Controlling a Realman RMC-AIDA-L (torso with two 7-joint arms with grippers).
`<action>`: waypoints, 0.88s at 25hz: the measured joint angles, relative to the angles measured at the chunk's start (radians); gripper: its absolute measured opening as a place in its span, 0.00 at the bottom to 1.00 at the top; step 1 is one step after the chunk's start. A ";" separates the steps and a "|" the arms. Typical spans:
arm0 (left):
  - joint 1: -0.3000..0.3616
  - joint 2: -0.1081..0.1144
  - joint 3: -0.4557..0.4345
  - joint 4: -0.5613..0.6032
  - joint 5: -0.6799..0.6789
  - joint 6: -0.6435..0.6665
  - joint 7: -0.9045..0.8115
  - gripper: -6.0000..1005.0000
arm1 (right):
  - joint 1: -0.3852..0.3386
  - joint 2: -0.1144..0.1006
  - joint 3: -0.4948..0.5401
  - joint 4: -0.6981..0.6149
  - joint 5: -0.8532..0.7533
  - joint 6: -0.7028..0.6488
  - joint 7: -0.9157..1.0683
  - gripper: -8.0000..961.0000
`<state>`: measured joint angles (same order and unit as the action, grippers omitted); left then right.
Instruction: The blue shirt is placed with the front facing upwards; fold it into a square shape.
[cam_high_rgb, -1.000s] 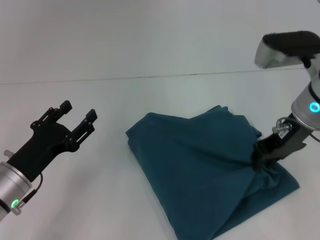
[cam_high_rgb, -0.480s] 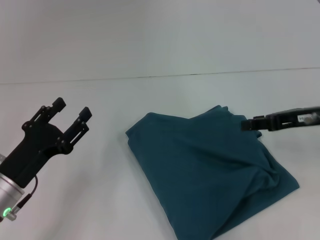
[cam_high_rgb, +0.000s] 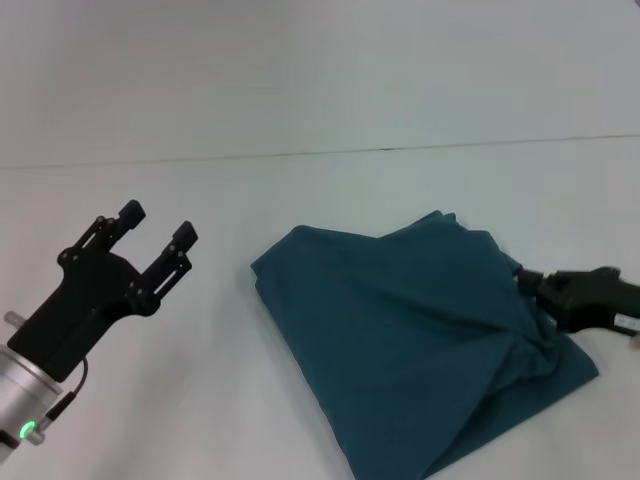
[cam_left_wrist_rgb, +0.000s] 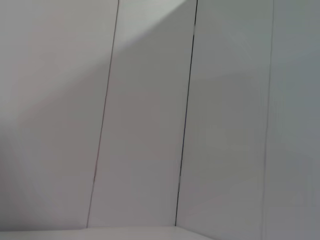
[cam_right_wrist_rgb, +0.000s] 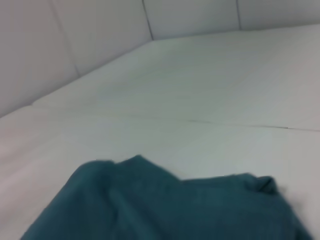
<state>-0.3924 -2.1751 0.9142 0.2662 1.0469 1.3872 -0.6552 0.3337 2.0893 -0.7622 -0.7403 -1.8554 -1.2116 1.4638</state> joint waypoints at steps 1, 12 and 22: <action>0.000 0.000 0.000 0.000 0.000 0.000 0.000 0.72 | 0.008 0.001 0.007 0.036 0.008 0.003 -0.055 0.17; -0.031 0.000 0.000 -0.031 0.001 0.007 0.002 0.72 | 0.092 0.003 0.009 0.271 0.062 0.084 -0.347 0.02; -0.030 0.000 0.000 -0.033 0.002 0.006 0.010 0.72 | 0.168 0.007 0.012 0.358 0.137 0.339 -0.312 0.02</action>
<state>-0.4220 -2.1752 0.9142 0.2332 1.0488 1.3929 -0.6456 0.5018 2.0958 -0.7500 -0.3822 -1.7185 -0.8722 1.1522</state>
